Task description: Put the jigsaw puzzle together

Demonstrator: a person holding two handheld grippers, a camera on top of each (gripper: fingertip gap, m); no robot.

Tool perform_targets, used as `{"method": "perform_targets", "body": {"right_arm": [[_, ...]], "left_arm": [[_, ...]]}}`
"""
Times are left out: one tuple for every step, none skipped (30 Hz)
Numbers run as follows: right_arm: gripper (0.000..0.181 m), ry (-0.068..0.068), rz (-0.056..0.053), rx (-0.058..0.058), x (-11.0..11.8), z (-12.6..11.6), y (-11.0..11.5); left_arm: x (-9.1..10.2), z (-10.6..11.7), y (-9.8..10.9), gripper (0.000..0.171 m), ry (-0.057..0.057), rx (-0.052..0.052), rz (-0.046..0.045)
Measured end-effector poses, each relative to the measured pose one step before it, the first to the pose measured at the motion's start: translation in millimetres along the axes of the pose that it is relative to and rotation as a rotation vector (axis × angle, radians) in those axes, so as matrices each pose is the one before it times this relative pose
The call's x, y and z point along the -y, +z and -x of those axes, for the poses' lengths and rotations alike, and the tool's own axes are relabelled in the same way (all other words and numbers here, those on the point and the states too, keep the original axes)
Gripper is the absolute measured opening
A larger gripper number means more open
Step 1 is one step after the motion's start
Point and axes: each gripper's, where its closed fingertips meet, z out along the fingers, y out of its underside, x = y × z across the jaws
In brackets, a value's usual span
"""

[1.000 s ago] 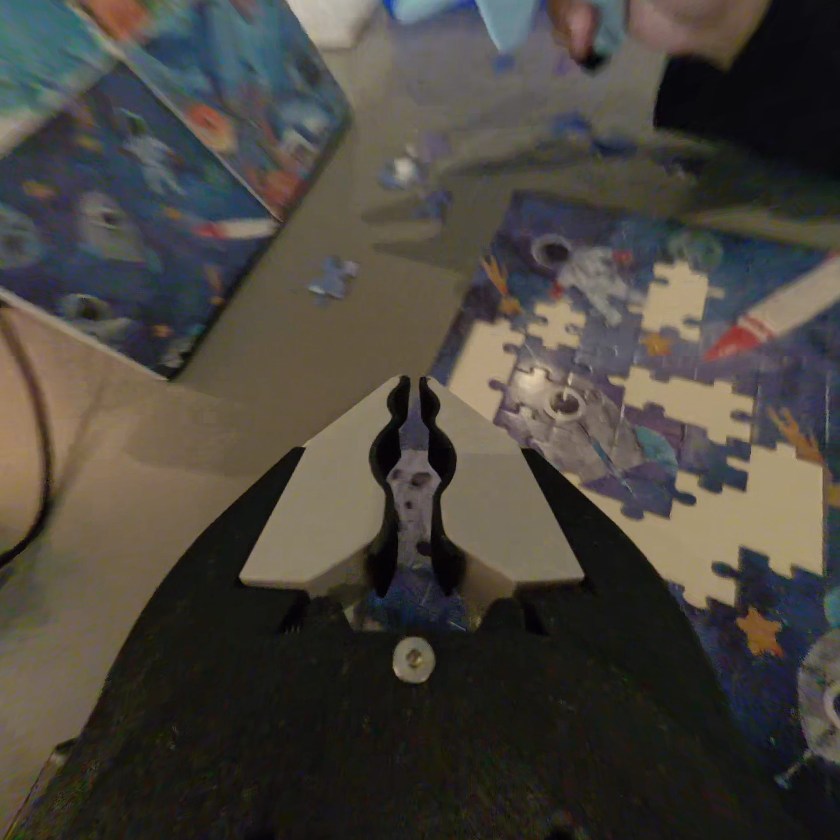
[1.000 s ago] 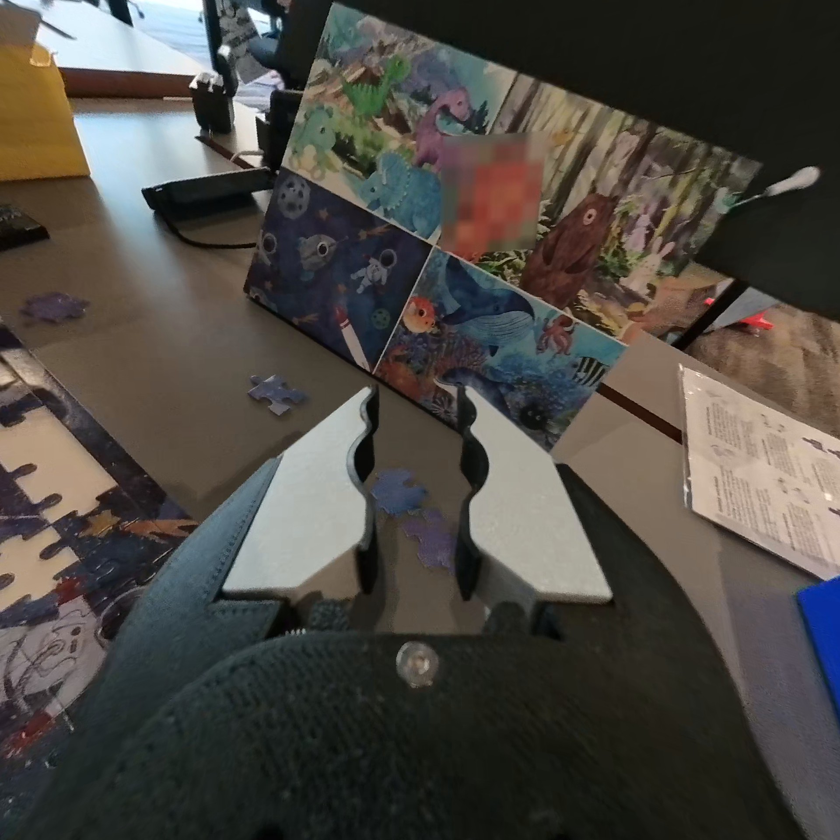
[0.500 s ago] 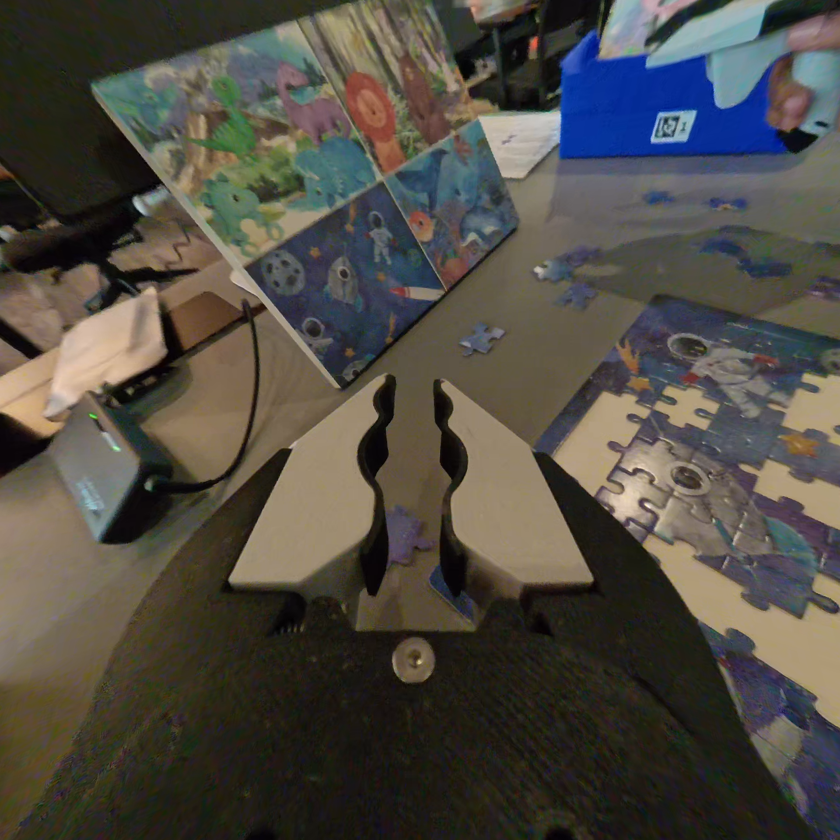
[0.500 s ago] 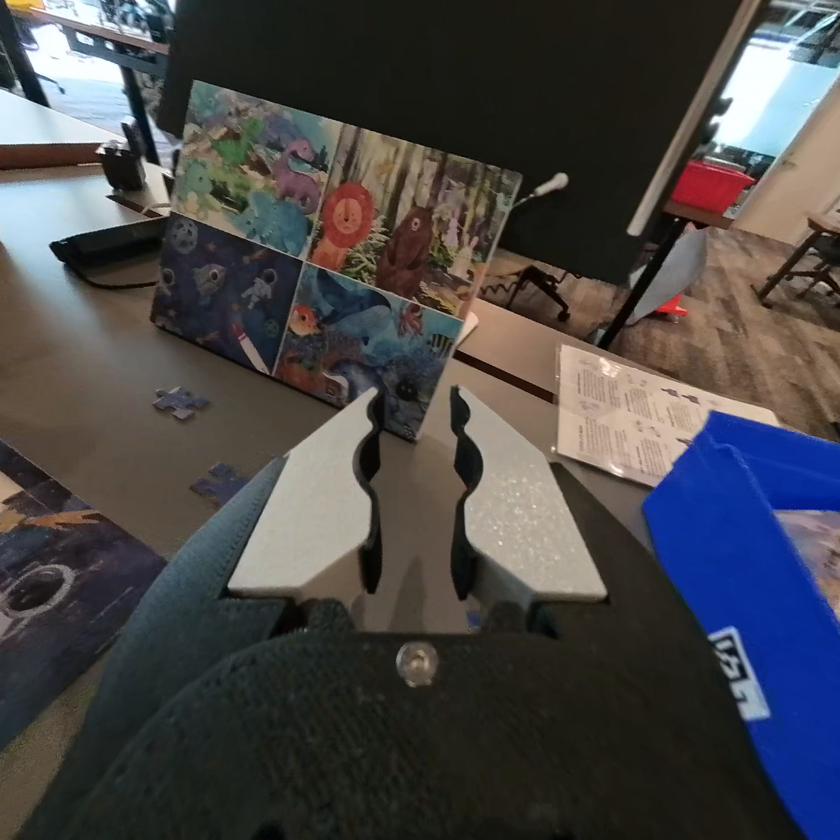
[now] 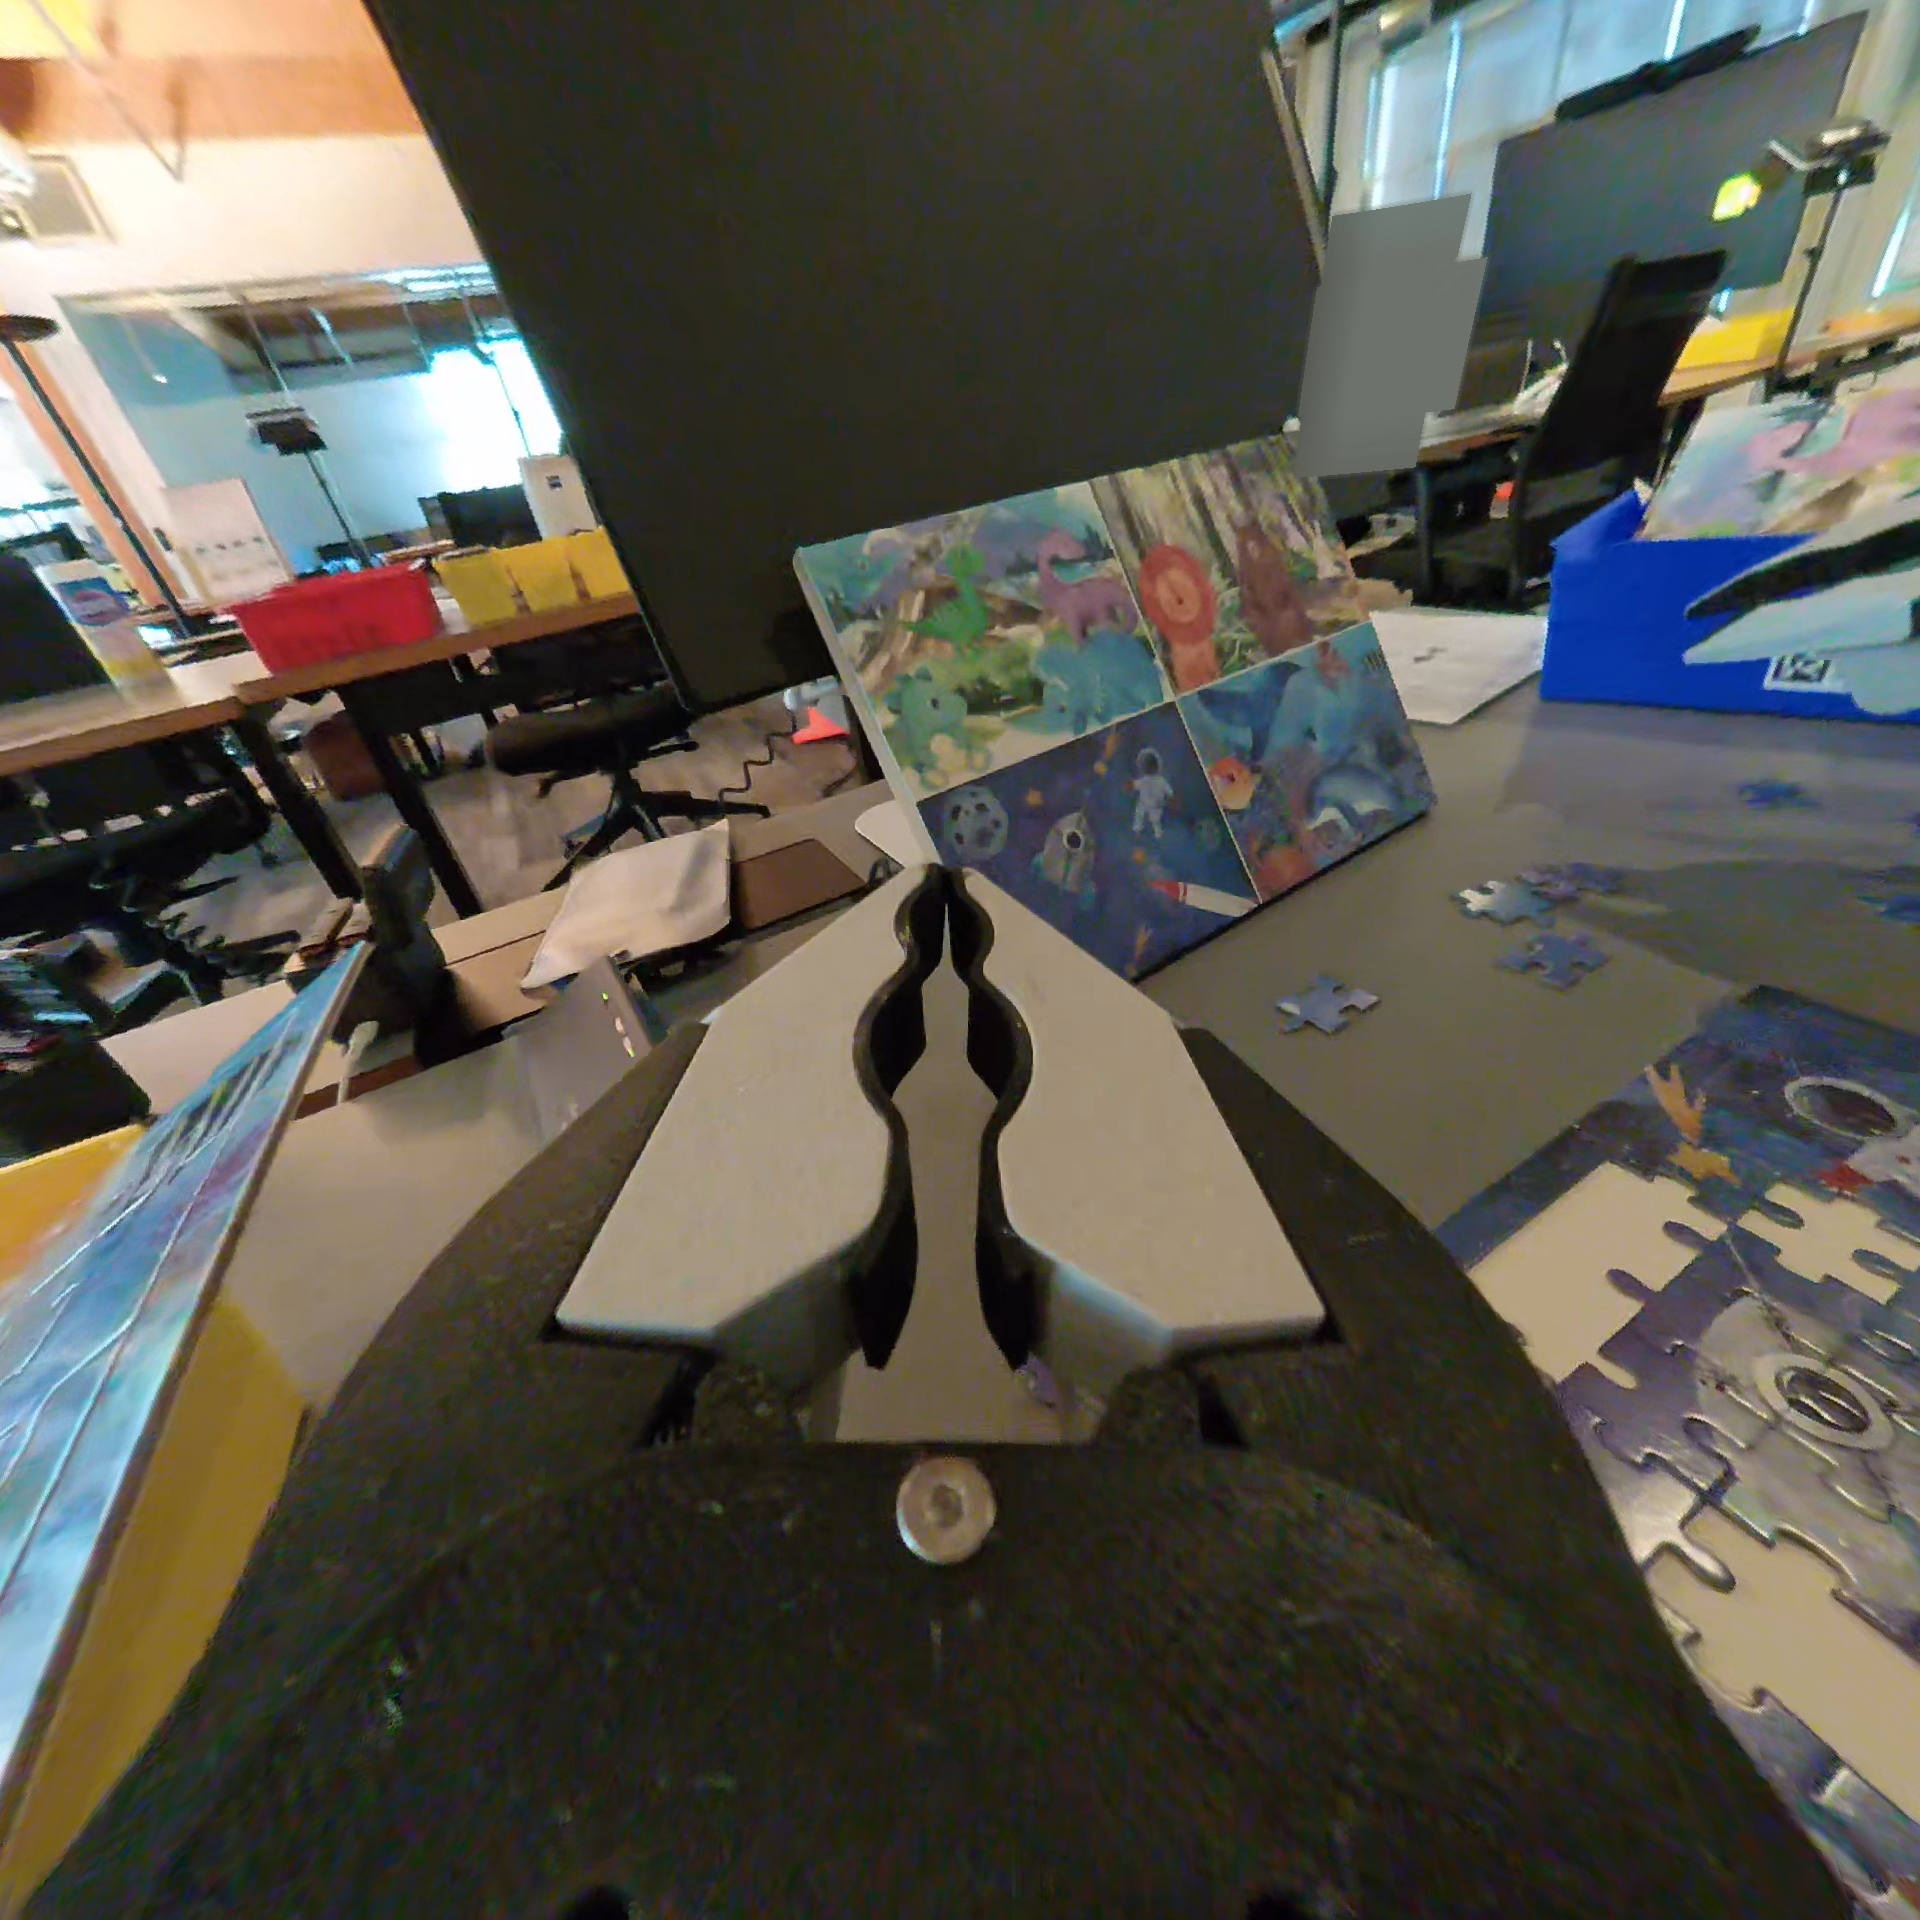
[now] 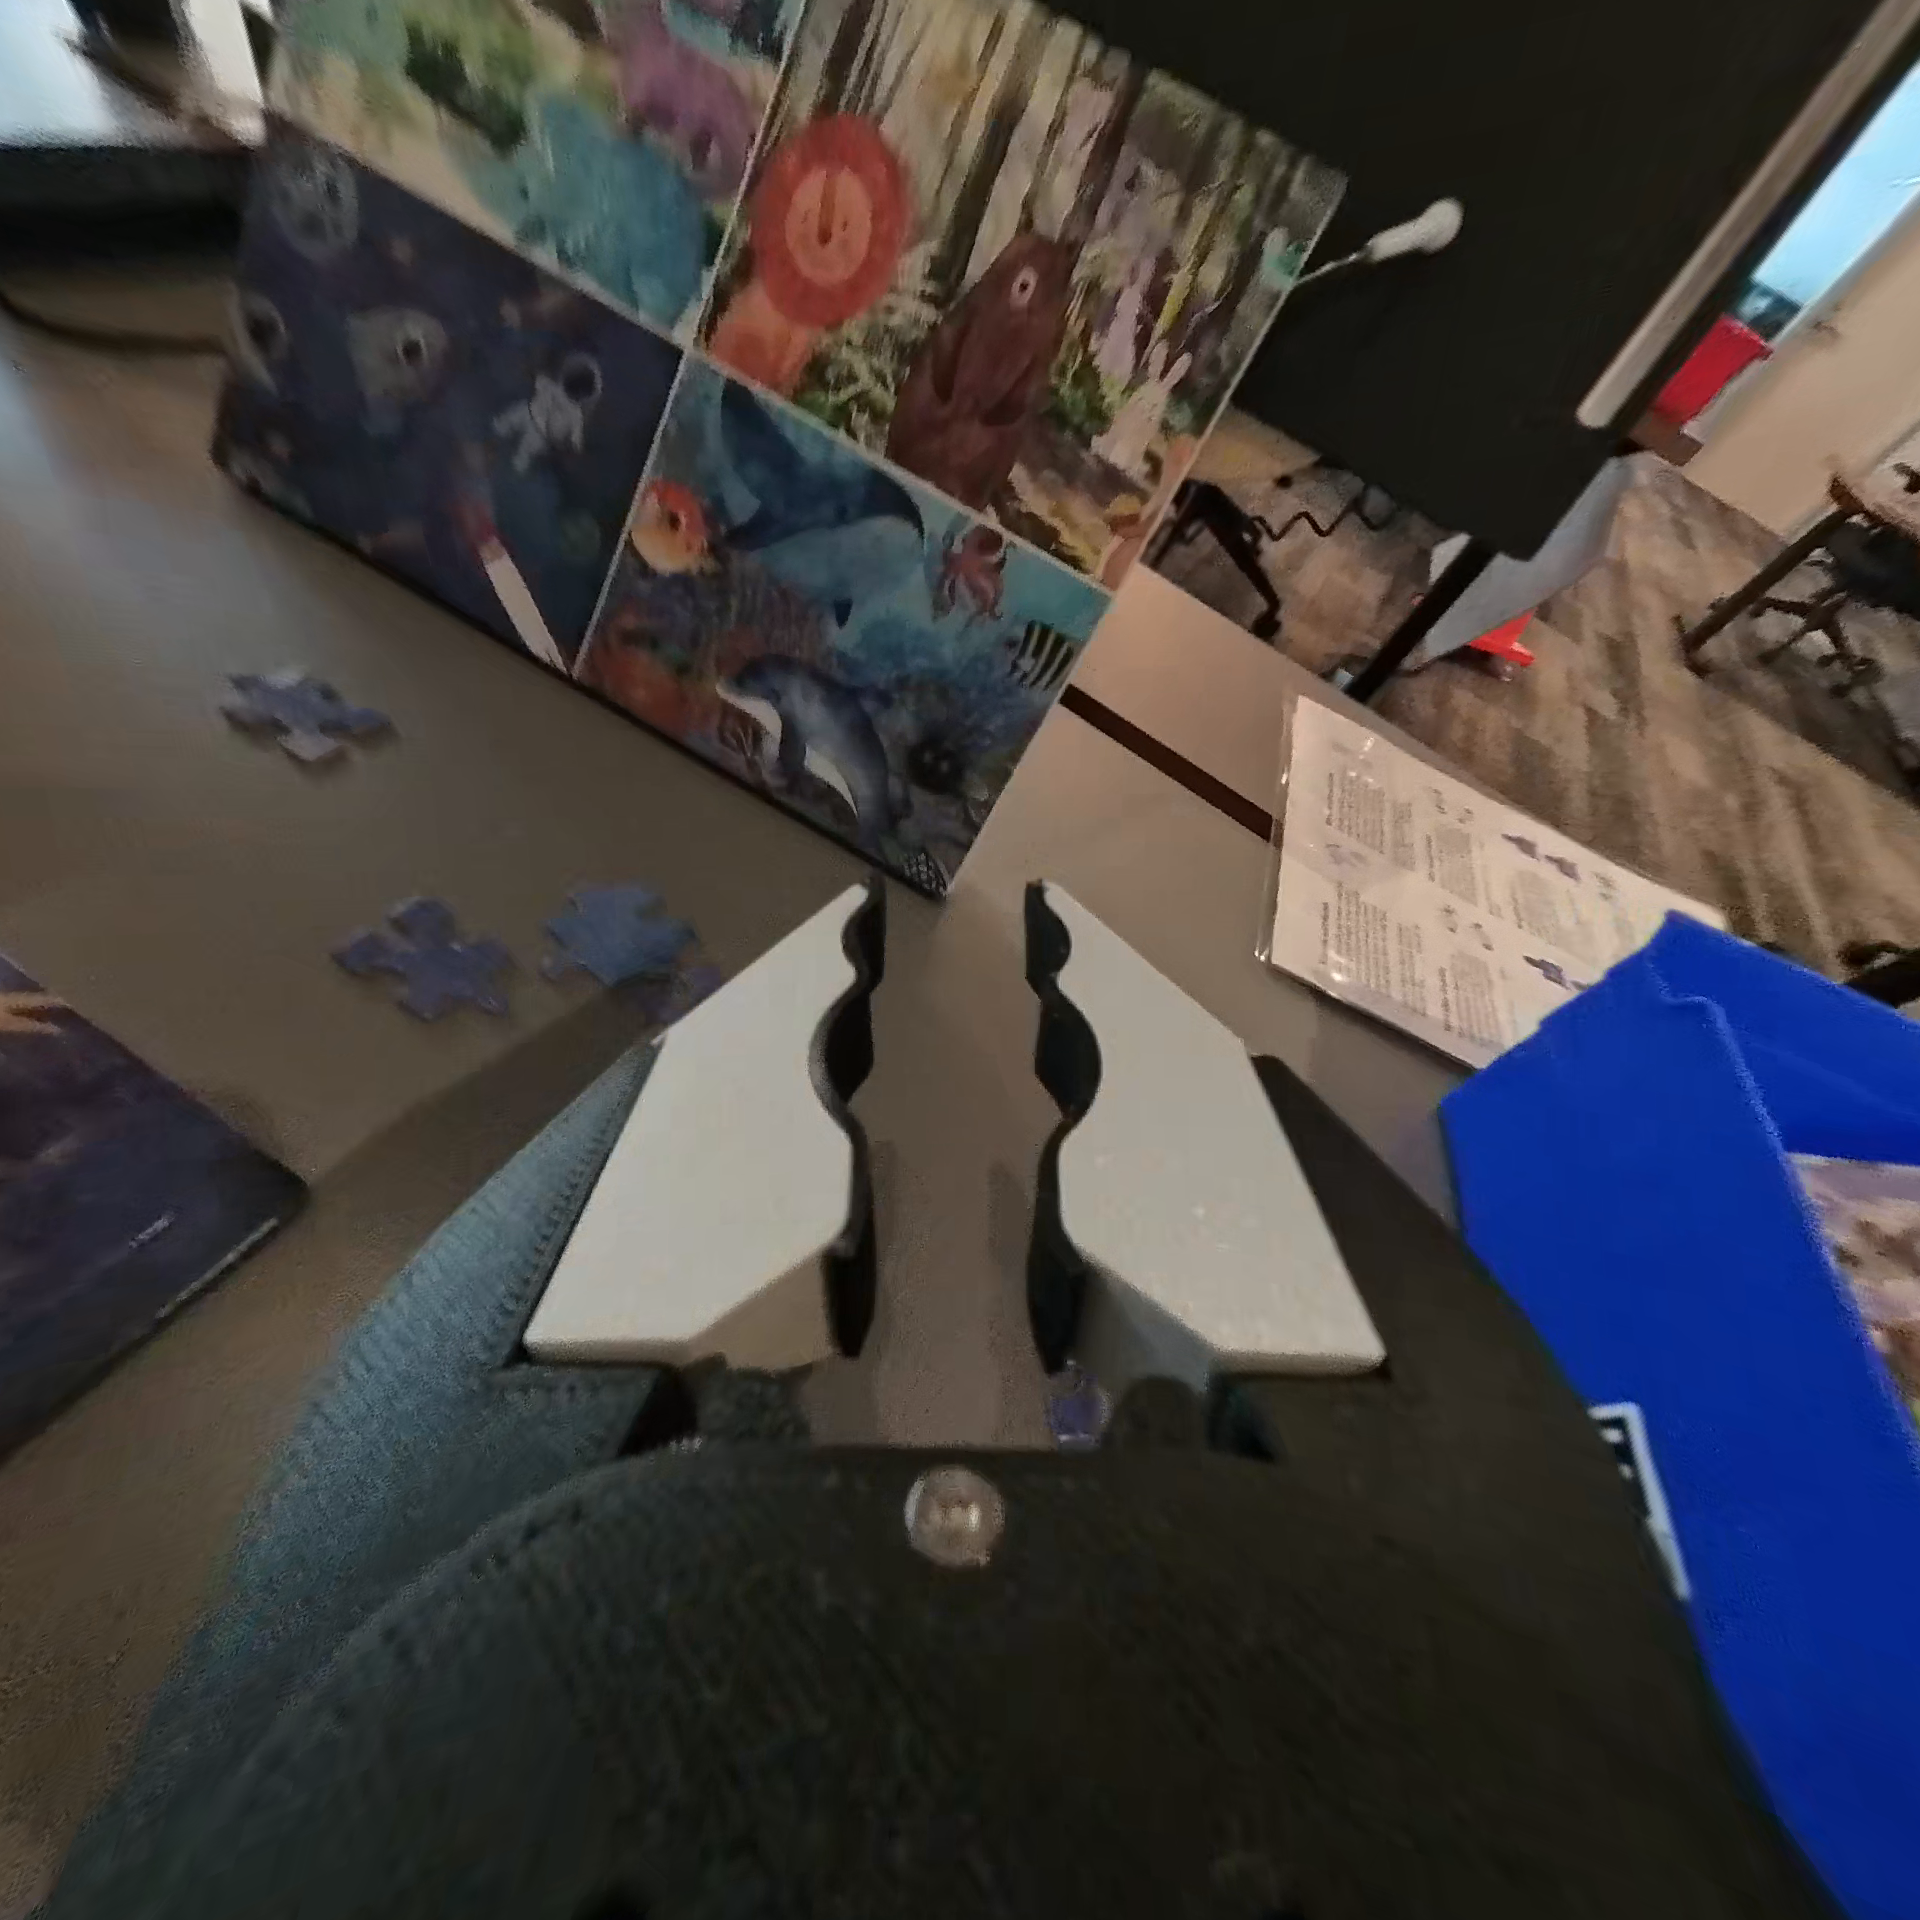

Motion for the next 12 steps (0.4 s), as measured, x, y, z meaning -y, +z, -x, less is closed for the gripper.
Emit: {"method": "perform_targets", "body": {"right_arm": [[0.026, -0.0288, 0.0196, -0.0066, -2.81, 2.15, 2.2], [0.027, -0.0188, 0.0138, 0.0004, -2.01, 2.73, 2.05], [0.028, -0.0097, 0.0097, 0.0053, -1.44, 2.77, 1.71], [0.028, -0.0028, 0.0061, 0.0079, -1.01, 2.63, 1.55], [0.028, 0.0005, 0.004, 0.0087, -0.83, 2.39, 1.43], [0.028, 0.0009, 0.0036, 0.0075, -0.72, 2.04, 1.26], [0.028, 0.0003, 0.003, 0.0059, -0.61, 1.57, 1.02], [0.028, -0.0005, 0.0028, 0.0046, -0.65, 1.29, 0.93], [0.029, -0.0012, 0.003, 0.0032, -0.51, 1.12, 0.68], [0.029, -0.0017, 0.0024, 0.0025, -0.22, 1.01, 0.66], [0.029, -0.002, 0.0014, 0.0028, -0.01, 1.18, 0.45], [0.029, -0.0025, 0.0012, 0.0029, 0.02, 1.28, 0.4]], "left_arm": [[-2.15, -2.05, 1.3, 0.0, 0.0093, -0.0053, 0.01325], [-1.14, -2.15, 0.77, 0.0, 0.0112, -0.0042, 0.00743], [-0.26, -2.5, 0.23, 0.0, 0.0141, -0.0051, 0.00179], [-0.34, -2.43, 0.4, 0.0, 0.0142, -0.0051, 0.00263], [-1.11, -1.71, 0.74, 0.0, 0.0133, -0.0016, 0.0074], [-1.33, -1.69, 0.79, 0.0, 0.0113, -0.0027, 0.00809], [-1.26, -1.64, 0.79, 0.0, 0.0083, -0.0049, 0.00686], [-0.9, -1.34, 0.67, 0.0, 0.0049, -0.004, 0.00583], [-0.72, -1.22, 0.54, 0.0, 0.0025, -0.0041, 0.00402], [-0.63, -1.14, 0.56, 0.0, 0.0014, -0.0045, 0.00299], [-0.59, -1.06, 0.28, 0.0, 0.0011, -0.005, 0.00304], [-0.28, -0.84, 0.25, 0.0, 0.0008, -0.0036, 0.00141]]}}
